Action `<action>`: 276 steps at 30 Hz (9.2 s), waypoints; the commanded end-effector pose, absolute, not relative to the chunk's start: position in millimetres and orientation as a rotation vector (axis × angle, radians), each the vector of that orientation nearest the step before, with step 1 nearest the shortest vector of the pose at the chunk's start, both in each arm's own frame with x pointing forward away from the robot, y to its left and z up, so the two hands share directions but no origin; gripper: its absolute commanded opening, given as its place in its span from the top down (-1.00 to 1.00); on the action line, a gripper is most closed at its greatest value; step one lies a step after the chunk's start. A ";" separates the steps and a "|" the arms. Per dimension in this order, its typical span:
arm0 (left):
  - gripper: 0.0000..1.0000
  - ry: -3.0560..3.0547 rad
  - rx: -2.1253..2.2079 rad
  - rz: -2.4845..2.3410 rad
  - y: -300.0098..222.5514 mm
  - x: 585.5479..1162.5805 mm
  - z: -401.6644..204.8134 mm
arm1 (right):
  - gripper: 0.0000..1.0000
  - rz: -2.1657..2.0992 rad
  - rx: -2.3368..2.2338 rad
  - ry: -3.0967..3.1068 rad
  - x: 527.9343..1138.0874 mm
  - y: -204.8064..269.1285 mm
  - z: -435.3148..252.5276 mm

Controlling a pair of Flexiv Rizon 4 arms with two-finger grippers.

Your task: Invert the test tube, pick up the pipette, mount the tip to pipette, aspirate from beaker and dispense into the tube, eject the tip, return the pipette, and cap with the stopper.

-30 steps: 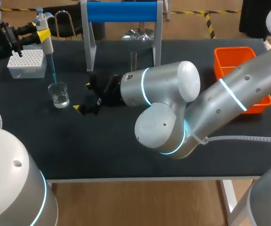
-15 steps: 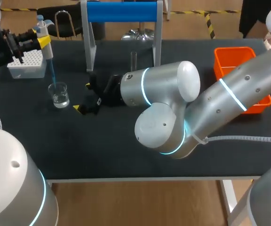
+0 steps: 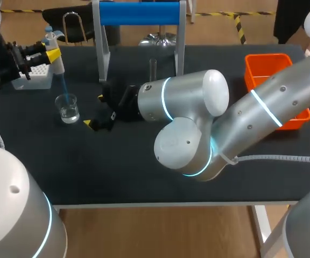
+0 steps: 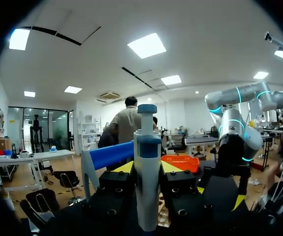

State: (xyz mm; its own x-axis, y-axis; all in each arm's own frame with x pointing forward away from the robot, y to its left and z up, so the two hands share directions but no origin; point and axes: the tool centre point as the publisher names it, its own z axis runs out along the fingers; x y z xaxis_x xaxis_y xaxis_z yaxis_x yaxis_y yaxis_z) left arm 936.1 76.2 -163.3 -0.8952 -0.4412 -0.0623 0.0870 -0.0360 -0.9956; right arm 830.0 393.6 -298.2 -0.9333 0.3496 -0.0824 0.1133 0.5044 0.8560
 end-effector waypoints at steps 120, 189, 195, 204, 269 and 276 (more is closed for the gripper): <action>1.00 1.885 -0.366 -2.009 82.2 933.2 -192.4 | 1.00 2.043 -0.104 2.361 879.0 443.8 -90.9; 1.00 1.885 -0.366 -2.009 82.2 933.2 -192.4 | 1.00 2.130 0.025 2.272 923.0 515.8 -121.9; 1.00 1.885 -0.366 -2.009 82.2 933.2 -192.4 | 1.00 2.127 0.031 2.278 922.1 514.8 -124.7; 1.00 1.885 -0.366 -2.009 82.2 933.2 -192.4 | 1.00 2.126 0.047 2.288 921.0 513.0 -131.0; 1.00 1.885 -0.366 -2.009 82.2 933.2 -192.4 | -1.00 2.076 -0.044 2.191 912.1 443.6 -67.2; 1.00 1.885 -0.366 -2.009 82.2 933.2 -192.4 | -1.00 1.982 -0.044 2.223 917.2 375.4 -67.6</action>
